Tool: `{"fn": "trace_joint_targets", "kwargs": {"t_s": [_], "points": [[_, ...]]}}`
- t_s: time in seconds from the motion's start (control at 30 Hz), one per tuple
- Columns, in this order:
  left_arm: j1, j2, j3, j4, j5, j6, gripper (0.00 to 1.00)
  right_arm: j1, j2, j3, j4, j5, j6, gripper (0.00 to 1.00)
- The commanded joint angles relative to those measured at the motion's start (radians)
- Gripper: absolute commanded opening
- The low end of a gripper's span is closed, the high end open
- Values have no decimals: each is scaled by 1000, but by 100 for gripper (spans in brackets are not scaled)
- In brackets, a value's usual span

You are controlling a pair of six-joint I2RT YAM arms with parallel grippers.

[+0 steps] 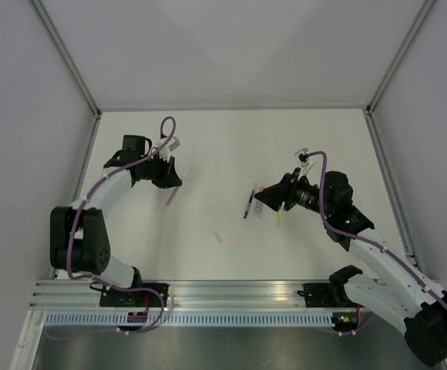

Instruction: Insert the pens into the pen caps

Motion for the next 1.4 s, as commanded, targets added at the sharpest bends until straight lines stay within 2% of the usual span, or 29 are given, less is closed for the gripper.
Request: {"fn": "trace_joint_targets", "kwargs": {"t_s": [0.0, 0.03, 0.07, 0.13, 0.17, 0.27, 0.47, 0.5, 0.73, 0.97, 1.13, 1.37], "points": [[-6, -267, -162, 396, 276, -418, 2, 34, 53, 17, 138, -35, -20, 60], [-12, -317, -209, 611, 282, -508, 2, 69, 72, 25, 149, -32, -24, 61], [-14, -398, -247, 703, 287, -672, 2, 92, 87, 33, 163, -29, -31, 62], [-27, -447, -333, 922, 293, -812, 2, 193, 139, 68, 190, 5, -50, 64], [-38, -481, -351, 978, 297, -925, 2, 228, 155, 88, 187, 23, -87, 65], [-81, -524, -401, 1110, 284, -1061, 2, 320, 219, 152, 192, 104, -109, 65], [-144, -659, -514, 1272, 192, -1182, 2, 373, 346, 221, 281, 146, -92, 65], [-153, -691, -546, 1300, 175, -1239, 2, 411, 410, 259, 305, 156, -112, 60], [-164, -739, -565, 1297, 173, -1218, 2, 460, 497, 280, 415, 186, -97, 57], [-164, -777, -586, 1247, 162, -1151, 2, 477, 518, 280, 466, 172, -92, 56], [-164, -786, -589, 1224, 152, -1132, 2, 483, 515, 280, 453, 124, -123, 59], [-164, -790, -589, 1268, 145, -1209, 2, 505, 525, 289, 385, 29, -189, 61]]}}
